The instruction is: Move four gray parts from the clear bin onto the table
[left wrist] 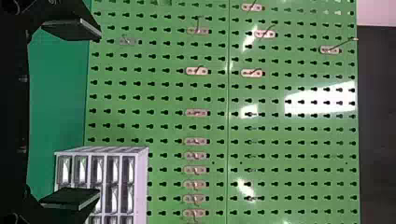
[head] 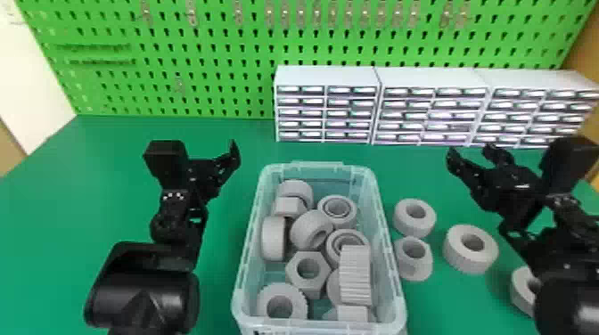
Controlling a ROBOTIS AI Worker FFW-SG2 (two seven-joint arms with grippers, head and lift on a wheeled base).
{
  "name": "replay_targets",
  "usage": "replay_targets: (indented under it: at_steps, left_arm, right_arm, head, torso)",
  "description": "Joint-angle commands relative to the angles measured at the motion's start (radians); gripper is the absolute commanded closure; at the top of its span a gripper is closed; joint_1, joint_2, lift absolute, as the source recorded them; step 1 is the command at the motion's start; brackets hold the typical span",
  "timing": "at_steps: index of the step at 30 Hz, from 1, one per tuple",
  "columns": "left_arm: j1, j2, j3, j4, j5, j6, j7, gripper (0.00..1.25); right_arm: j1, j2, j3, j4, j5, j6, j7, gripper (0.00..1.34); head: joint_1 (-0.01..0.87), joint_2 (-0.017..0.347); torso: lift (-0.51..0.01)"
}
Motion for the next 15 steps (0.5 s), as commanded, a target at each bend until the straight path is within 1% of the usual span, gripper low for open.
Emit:
replay_targets:
  at_steps: [1, 6, 15]
  left_arm:
    - [-0.004, 0.000, -0.010, 0.001, -0.005, 0.014, 0.000, 0.10]
    - [-0.012, 0.000, -0.007, 0.001, -0.007, 0.017, -0.004, 0.10]
    - [-0.012, 0.002, -0.006, 0.001, -0.007, 0.018, -0.006, 0.10]
  right_arm:
    - [0.011, 0.009, -0.009, 0.000, -0.006, -0.001, 0.000, 0.52]
    - [-0.004, 0.003, -0.003, 0.000, -0.006, -0.001, 0.000, 0.52]
    - [-0.003, 0.011, -0.035, 0.000, 0.004, -0.007, 0.000, 0.52]
  head:
    - [0.693, 0.072]
    - [0.693, 0.072]
    - [0.693, 0.072]
  torso:
    - [-0.052]
    - [-0.052]
    - [-0.052]
